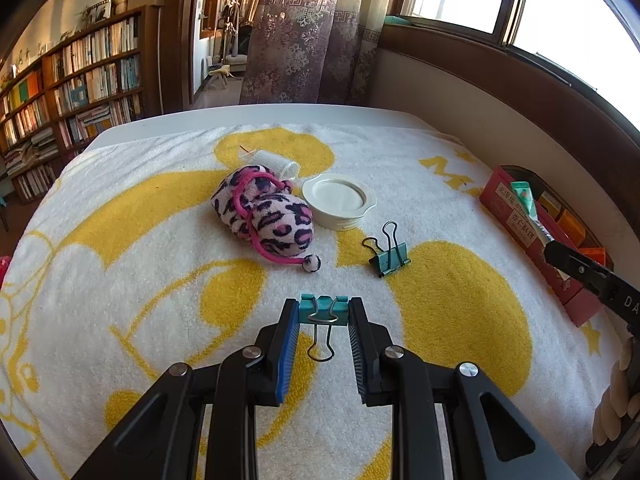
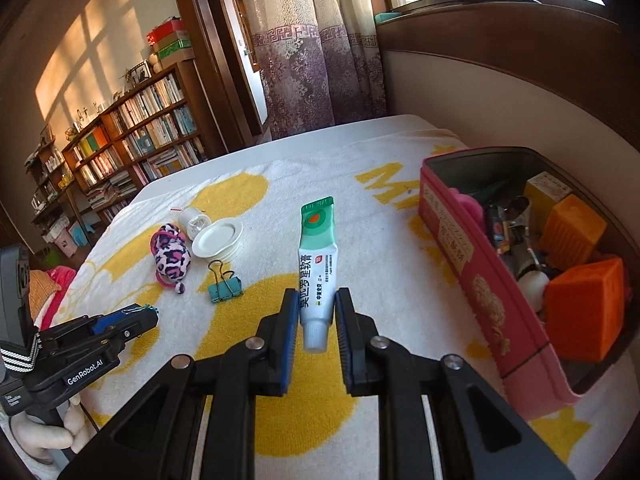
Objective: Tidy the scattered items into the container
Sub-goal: 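Carry the ointment tube into the tin and open the right gripper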
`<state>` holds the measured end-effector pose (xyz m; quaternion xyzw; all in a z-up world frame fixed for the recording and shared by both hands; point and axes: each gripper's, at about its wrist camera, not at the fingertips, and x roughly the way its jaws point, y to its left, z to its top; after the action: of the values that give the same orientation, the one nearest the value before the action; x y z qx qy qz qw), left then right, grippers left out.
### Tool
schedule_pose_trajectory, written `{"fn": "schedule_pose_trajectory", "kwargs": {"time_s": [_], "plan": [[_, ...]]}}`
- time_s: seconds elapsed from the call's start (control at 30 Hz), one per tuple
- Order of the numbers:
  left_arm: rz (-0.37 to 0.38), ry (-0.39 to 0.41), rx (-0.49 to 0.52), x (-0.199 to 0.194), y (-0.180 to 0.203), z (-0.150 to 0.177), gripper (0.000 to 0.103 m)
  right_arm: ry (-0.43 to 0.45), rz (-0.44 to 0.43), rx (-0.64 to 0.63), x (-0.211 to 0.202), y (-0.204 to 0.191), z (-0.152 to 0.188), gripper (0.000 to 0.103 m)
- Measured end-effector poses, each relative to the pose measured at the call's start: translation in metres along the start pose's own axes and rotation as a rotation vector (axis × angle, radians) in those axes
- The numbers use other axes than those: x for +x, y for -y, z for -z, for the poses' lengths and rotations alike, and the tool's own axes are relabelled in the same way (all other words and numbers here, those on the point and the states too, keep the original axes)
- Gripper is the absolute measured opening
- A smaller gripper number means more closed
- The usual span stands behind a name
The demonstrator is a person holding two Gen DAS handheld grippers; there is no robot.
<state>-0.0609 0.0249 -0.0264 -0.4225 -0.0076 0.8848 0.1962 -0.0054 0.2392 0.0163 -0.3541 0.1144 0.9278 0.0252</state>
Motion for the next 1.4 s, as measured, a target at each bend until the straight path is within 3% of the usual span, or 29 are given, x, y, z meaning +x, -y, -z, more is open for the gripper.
{"fn": "schedule_pose_trajectory", "kwargs": {"time_s": [0.27,0.57,0.97,1.4], "plan": [[0.005,0.01,0.007,-0.003,0.003,-0.001,0.025,0.088,0.127,0.089,-0.043,0.066,-0.005,0.02],[0.016,0.021,0.004,-0.013,0.017,0.0,0.025,0.093,0.204,0.176,-0.049,0.123,-0.009,0.02],[0.073,0.029,0.038,-0.023,0.061,-0.003,0.025,0.122,0.197,0.166,-0.054,0.131,-0.003,0.021],[0.124,0.065,0.17,-0.028,0.141,-0.03,0.025,0.176,0.216,0.171,-0.066,0.147,-0.012,0.021]]}}
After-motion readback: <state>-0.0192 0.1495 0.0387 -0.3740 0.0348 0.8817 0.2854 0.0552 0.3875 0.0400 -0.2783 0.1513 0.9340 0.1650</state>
